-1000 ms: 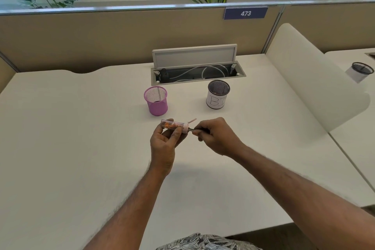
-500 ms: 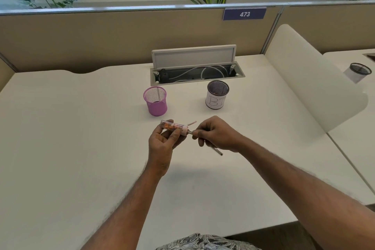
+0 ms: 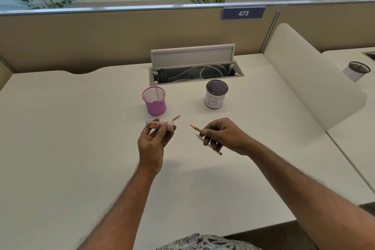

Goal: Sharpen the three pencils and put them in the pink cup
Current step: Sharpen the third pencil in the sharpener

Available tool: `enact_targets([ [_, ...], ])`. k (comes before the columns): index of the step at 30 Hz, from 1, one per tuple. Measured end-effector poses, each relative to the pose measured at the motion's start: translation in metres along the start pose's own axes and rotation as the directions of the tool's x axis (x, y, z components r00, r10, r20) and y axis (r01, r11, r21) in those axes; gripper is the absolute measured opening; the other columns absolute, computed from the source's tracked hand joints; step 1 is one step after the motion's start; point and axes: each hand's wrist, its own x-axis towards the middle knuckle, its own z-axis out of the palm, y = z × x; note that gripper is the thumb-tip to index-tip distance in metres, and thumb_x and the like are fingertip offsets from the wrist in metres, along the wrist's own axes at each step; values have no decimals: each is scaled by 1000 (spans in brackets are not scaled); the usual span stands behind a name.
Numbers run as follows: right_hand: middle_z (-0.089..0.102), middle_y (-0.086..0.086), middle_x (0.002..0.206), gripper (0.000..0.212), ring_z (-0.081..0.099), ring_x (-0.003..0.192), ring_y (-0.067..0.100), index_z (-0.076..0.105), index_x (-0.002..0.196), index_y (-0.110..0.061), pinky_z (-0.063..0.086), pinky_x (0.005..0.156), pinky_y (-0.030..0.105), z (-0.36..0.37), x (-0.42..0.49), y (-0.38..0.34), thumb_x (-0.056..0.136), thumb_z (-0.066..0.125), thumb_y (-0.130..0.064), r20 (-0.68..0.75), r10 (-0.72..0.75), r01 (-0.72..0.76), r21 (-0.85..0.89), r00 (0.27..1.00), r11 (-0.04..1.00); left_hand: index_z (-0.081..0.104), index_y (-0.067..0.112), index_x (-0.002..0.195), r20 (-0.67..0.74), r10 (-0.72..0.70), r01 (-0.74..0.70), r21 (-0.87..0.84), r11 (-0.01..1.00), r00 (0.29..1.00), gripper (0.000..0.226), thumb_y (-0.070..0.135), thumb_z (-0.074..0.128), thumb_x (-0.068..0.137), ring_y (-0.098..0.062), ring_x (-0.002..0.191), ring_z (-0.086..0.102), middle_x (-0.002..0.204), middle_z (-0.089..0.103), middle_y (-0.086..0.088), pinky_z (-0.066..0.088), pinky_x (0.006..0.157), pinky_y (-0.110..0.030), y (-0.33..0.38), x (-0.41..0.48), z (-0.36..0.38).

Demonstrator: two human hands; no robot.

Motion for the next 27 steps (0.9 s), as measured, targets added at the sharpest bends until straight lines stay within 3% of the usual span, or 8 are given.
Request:
enact_targets([
  [4,71,10,73,14,55,52,16,68,90,-1,49,49,27,2,-1,7,93,63,-14,-47,-18,20,31,999,999,48,-5,122,-10,-7,6,-15,1000,1000,31,-4,55,91,-27,88,71,91,69,-13,57,82,-34,-3,0,-3],
  [9,70,8,71,12,57,52,16,68,88,-1,47,47,24,8,1,21,90,67,-12,-116,-26,33,59,993,998,42,-20,125,-11,3,-2,28,1000,1000,36,-5,53,94,-27,90,71,89,71,-5,56,84,-34,-8,2,-9],
  [12,70,5,68,9,55,51,14,68,88,-4,43,45,22,16,6,36,87,70,-12,-229,-20,30,41,973,999,43,-18,125,-31,4,-3,44,999,1000,36,-5,54,93,-26,88,71,88,71,-4,56,84,-34,-8,1,-11],
  [17,68,-2,70,6,58,54,9,68,84,-14,49,55,26,32,18,66,88,65,-11,-377,9,-18,-19,926,1000,51,-9,120,-75,-19,23,62,998,997,28,-3,55,93,-26,87,70,88,70,-10,56,84,-34,-8,-1,-16],
  [21,63,-4,69,11,61,62,13,66,82,-20,56,66,33,48,26,84,86,67,-10,-466,-26,-20,-92,884,996,56,-9,112,-99,-24,32,89,996,995,20,-4,56,93,-26,87,70,92,66,-10,56,85,-36,-9,-2,-19],
  [25,63,-1,81,3,56,72,11,70,86,-17,42,69,25,63,37,101,85,67,-16,-533,-78,-83,-272,842,959,58,-7,108,-126,-39,52,98,994,991,16,-4,56,92,-26,87,70,94,65,-12,57,84,-35,-10,-3,-23],
  [27,62,-5,88,5,56,77,9,70,88,-19,42,69,27,68,41,105,86,66,-21,-552,-84,-154,-371,829,916,58,-4,105,-124,-48,60,98,993,991,13,-4,56,92,-27,87,70,94,66,-13,57,84,-35,-11,-3,-24],
])
